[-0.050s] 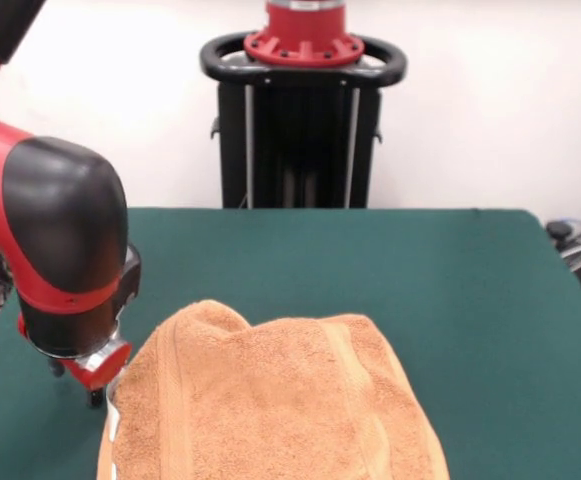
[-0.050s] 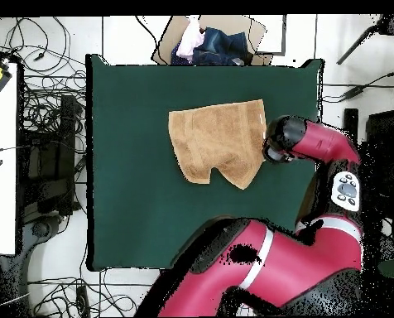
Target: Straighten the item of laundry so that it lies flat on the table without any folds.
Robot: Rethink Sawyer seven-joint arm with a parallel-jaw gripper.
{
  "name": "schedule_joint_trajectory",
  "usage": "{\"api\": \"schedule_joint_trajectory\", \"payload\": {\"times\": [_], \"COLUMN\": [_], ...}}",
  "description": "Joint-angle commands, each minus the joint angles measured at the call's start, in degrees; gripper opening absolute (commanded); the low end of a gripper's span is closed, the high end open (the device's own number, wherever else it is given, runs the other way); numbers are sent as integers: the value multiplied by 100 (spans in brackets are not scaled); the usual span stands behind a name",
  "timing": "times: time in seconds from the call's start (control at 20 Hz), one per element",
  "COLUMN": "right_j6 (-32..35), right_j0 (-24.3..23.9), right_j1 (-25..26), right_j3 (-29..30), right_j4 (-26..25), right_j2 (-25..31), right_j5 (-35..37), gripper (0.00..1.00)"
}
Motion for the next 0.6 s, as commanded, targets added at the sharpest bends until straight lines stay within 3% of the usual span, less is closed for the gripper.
{"api": "schedule_joint_trajectory", "payload": {"times": [0.05,0.35,0.6], "right_j6": [833,339,-25], "right_j0": [198,80,145], "right_j1": [323,-764,-1637], "right_j3": [203,1223,1606], "right_j4": [-67,-24,-8], "right_j2": [4,3,-95], "right_j5": [163,169,857], "gripper": [100,100,100]}}
